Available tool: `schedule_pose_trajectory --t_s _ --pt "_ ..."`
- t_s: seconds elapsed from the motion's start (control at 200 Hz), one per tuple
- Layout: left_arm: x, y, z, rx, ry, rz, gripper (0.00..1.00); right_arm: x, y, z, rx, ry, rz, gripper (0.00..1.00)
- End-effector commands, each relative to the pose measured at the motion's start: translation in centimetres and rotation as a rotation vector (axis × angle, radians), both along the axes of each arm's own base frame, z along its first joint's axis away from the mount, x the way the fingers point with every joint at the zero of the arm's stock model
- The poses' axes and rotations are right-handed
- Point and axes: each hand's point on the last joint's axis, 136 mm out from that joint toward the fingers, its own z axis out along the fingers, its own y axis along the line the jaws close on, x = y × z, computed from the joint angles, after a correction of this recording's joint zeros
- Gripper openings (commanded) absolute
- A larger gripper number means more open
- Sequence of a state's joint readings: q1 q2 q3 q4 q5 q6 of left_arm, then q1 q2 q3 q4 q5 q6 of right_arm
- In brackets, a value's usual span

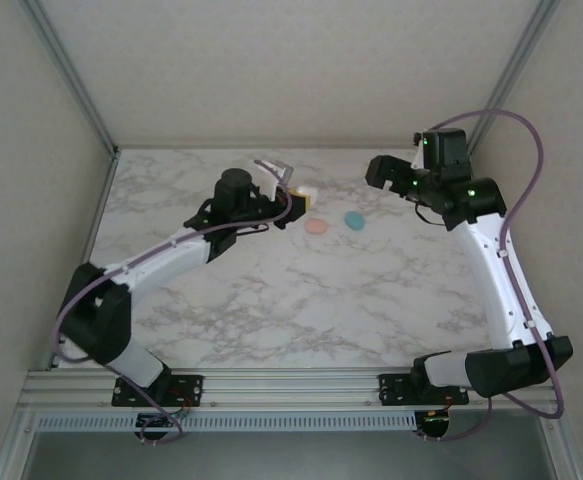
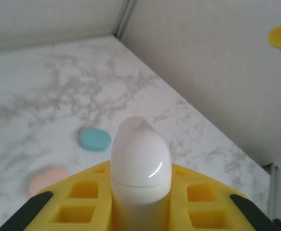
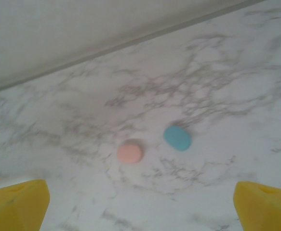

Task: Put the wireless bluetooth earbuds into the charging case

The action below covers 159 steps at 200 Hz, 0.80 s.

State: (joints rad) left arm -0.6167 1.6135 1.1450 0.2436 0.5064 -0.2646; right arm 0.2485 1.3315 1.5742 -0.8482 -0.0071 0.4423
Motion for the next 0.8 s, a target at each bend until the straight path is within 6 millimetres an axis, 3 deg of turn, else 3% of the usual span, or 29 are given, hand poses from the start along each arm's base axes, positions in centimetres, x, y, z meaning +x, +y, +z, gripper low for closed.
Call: schedule_pose_trajectory --t_s 0.0,0.19,0.38,0.791 --pt "-0.4 -1.5 -4.4 -0.042 0.357 -0.029 0.00 1.6 -2.4 -0.9 0.032 -0.007 -0.162 0.99" --pt "-0.1 -1.7 -10.1 0.019 0.560 0.048 0.02 1.6 -1.8 -3.6 0.078 0.103 -0.143 0.99" --pt "0.2 -0.6 -15.3 0.144 0.717 0.153 0.02 2.1 -0.6 -5.0 0.140 0.141 -0.119 0.99" --pt "0.2 0.7 -20.0 0.244 0.830 0.261 0.04 2.6 0.2 -7.1 0.156 0.221 -0.100 0.99"
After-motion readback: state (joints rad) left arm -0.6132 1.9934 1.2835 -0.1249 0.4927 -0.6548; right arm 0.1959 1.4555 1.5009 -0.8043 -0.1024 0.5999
